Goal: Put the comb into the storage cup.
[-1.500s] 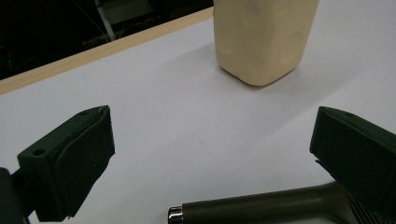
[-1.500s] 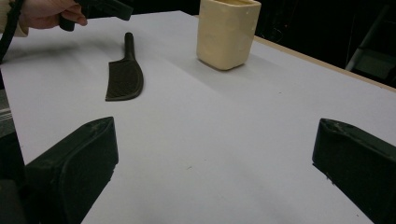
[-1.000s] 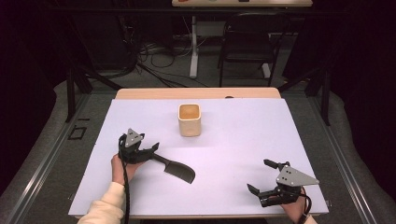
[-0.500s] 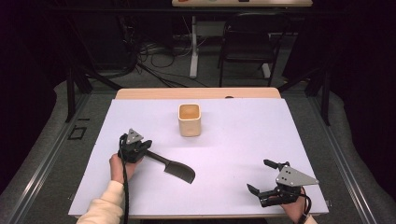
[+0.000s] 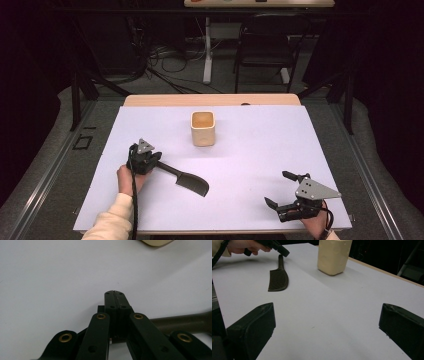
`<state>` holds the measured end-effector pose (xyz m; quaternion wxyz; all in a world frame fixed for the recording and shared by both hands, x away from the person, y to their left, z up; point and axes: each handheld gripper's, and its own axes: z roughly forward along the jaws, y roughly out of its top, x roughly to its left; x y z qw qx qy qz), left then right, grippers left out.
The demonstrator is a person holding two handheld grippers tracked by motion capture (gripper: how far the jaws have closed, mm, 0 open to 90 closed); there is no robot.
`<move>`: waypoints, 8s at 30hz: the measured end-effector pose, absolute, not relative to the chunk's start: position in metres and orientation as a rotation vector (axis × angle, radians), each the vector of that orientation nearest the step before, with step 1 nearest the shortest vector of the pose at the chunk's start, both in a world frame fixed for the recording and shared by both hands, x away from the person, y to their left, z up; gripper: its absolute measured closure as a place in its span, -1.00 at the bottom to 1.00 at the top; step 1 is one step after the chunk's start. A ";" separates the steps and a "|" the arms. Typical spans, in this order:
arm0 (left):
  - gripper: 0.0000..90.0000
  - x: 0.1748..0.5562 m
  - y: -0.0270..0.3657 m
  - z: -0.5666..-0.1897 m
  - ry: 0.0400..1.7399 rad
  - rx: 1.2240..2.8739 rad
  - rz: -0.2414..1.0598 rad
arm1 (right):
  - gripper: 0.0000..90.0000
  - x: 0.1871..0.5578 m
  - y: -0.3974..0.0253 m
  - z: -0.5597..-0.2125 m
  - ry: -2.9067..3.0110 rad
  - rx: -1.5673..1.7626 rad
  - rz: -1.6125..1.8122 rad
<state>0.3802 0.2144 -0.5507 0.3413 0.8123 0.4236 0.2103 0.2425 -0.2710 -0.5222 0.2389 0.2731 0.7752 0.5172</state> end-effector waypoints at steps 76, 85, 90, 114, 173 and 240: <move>1.00 0.354 0.212 -0.549 1.085 2.260 0.487 | -0.99 0.243 -0.272 -0.523 2.132 0.759 1.399; 1.00 0.351 0.211 -0.548 1.080 2.269 0.474 | -0.99 0.243 -0.272 -0.523 2.140 0.759 1.393; 1.00 0.349 0.209 -0.547 1.075 2.272 0.466 | -0.99 0.243 -0.272 -0.523 2.142 0.759 1.391; 1.00 0.341 0.206 -0.546 1.062 2.294 0.405 | -0.99 0.244 -0.272 -0.524 2.151 0.765 1.386; -0.88 0.335 0.192 -0.528 0.992 2.351 0.447 | -0.99 0.245 -0.272 -0.525 2.154 0.761 1.385; 0.17 0.375 0.135 -0.518 0.949 2.698 0.221 | -0.99 0.246 -0.269 -0.527 2.207 0.773 1.393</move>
